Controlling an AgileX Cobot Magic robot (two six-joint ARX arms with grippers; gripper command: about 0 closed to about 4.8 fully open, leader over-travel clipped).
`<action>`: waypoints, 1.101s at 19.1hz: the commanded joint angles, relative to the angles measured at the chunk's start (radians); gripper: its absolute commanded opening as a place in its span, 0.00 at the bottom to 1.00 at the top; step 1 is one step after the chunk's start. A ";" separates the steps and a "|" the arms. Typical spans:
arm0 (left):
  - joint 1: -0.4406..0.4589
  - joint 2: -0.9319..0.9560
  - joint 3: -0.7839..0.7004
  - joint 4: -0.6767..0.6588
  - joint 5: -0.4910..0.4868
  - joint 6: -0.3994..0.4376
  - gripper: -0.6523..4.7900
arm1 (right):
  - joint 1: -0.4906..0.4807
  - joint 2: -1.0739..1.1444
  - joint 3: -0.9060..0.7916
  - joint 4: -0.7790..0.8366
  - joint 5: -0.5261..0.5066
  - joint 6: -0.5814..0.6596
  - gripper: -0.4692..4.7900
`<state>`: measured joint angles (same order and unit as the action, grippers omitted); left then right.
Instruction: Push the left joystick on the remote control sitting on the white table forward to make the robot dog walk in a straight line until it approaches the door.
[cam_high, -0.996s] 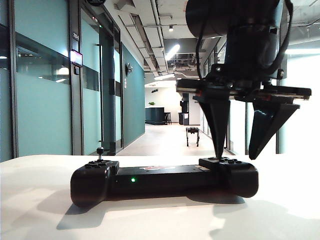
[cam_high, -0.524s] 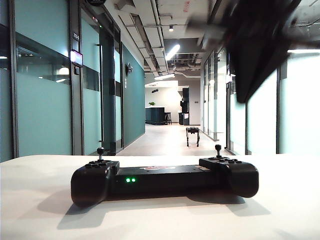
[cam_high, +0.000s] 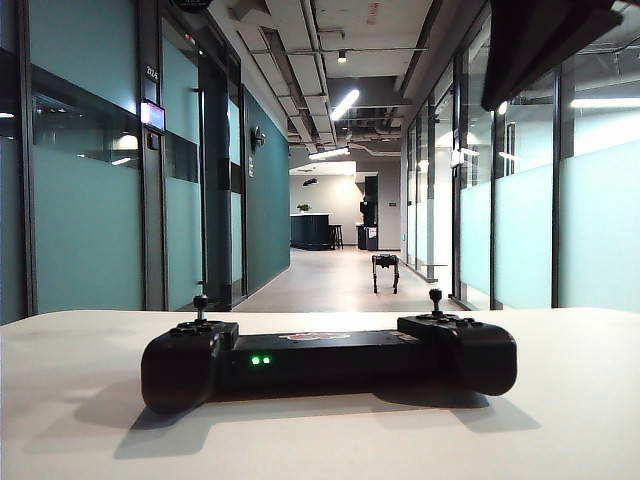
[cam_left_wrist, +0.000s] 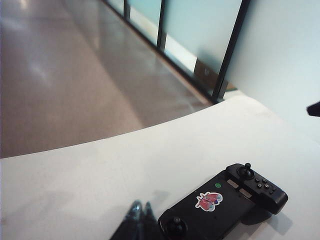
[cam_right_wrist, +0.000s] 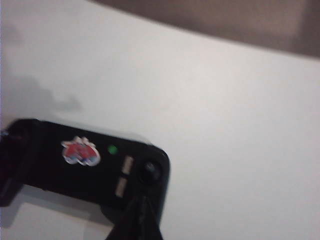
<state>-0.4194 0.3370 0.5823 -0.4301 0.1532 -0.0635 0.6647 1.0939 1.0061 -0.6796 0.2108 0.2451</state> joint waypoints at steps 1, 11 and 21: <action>-0.001 -0.066 -0.047 0.027 -0.005 0.005 0.11 | 0.000 -0.075 -0.105 0.220 -0.060 -0.108 0.08; -0.001 -0.187 -0.320 0.320 -0.044 0.029 0.11 | -0.002 -0.108 -0.160 0.289 -0.075 -0.119 0.08; 0.020 -0.214 -0.404 0.438 -0.075 0.029 0.11 | -0.002 -0.108 -0.160 0.288 -0.075 -0.119 0.08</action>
<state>-0.4126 0.1352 0.1844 -0.0177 0.0822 -0.0380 0.6628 0.9886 0.8406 -0.4091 0.1379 0.1299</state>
